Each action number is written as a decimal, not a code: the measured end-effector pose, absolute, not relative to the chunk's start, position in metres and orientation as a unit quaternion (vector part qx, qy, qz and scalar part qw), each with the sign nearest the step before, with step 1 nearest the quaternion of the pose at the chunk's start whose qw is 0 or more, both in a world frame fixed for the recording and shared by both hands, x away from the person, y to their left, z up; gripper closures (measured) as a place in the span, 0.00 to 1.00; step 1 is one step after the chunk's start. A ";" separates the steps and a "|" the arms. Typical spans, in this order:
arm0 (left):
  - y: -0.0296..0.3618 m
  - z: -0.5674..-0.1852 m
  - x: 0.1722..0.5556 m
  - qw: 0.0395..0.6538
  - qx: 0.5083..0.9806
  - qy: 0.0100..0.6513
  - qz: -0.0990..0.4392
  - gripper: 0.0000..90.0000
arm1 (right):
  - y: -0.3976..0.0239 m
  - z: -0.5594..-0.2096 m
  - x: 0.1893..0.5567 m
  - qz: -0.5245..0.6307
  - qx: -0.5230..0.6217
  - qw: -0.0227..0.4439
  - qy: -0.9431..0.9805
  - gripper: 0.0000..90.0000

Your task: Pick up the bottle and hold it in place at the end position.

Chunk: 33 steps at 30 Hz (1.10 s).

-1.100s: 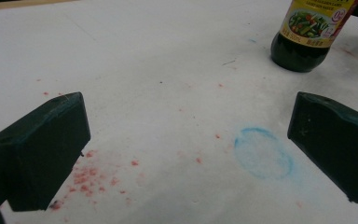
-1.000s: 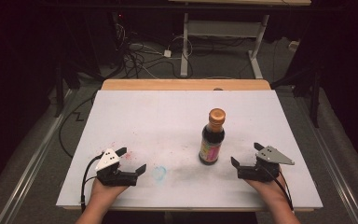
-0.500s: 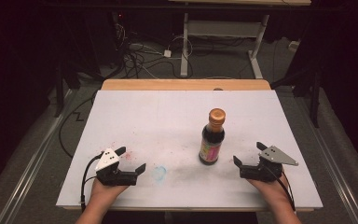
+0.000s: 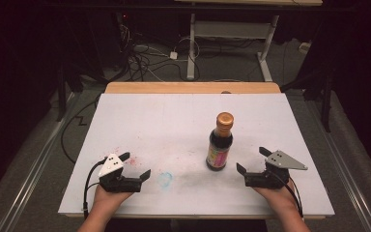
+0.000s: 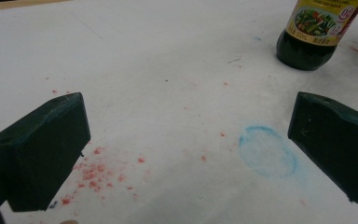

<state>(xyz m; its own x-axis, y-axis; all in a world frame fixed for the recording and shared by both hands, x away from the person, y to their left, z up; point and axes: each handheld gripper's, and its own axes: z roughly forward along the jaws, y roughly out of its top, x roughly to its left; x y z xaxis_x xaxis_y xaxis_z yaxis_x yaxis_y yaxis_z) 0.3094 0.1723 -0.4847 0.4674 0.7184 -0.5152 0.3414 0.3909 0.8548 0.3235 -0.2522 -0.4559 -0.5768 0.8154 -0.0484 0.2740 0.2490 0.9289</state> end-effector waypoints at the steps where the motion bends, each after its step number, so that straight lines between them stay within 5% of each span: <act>1: 0.172 -0.485 0.309 0.670 0.535 0.496 0.140 0.00 | -0.251 -0.456 0.324 0.491 0.366 0.273 0.742 0.00; 16: 0.173 -0.485 0.309 0.667 0.539 0.495 0.136 0.00 | -0.214 -0.451 0.328 0.501 0.346 0.243 0.755 0.03; 33: 0.175 -0.485 0.307 0.669 0.538 0.495 0.135 0.00 | -0.176 -0.444 0.351 0.503 0.337 0.239 0.759 0.23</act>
